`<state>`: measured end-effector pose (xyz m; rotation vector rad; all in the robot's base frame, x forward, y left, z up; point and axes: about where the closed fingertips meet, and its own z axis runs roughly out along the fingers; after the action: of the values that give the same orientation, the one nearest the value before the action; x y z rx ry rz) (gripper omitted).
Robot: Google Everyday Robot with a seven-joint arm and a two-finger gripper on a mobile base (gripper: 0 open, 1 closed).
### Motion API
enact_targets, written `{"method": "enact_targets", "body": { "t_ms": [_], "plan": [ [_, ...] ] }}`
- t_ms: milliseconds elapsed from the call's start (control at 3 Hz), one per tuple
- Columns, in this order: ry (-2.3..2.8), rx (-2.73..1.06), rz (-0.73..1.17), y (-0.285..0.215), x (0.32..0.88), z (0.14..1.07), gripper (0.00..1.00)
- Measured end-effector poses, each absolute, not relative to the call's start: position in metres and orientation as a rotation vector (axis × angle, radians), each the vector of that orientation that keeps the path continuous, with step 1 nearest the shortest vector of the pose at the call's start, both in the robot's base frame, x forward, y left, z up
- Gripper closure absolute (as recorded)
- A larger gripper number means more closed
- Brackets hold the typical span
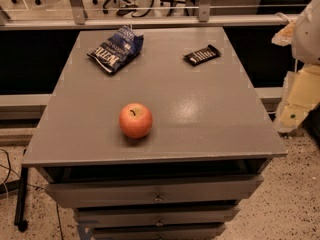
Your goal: Pick apple
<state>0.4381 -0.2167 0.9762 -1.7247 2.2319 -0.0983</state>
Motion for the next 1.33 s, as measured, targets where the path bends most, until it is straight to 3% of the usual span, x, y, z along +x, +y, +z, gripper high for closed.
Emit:
{"method": "enact_targets", "body": {
  "t_ms": [667, 1000, 1333],
  "plan": [
    [2.200, -1.720, -0.068, -0.210, 0.441, 0.973, 0.00],
    [2.129, -1.696, 0.085, -0.178, 0.458, 0.944, 0.00],
    [1.978, -1.672, 0.284, -0.115, 0.483, 0.917, 0.00]
  ]
}}
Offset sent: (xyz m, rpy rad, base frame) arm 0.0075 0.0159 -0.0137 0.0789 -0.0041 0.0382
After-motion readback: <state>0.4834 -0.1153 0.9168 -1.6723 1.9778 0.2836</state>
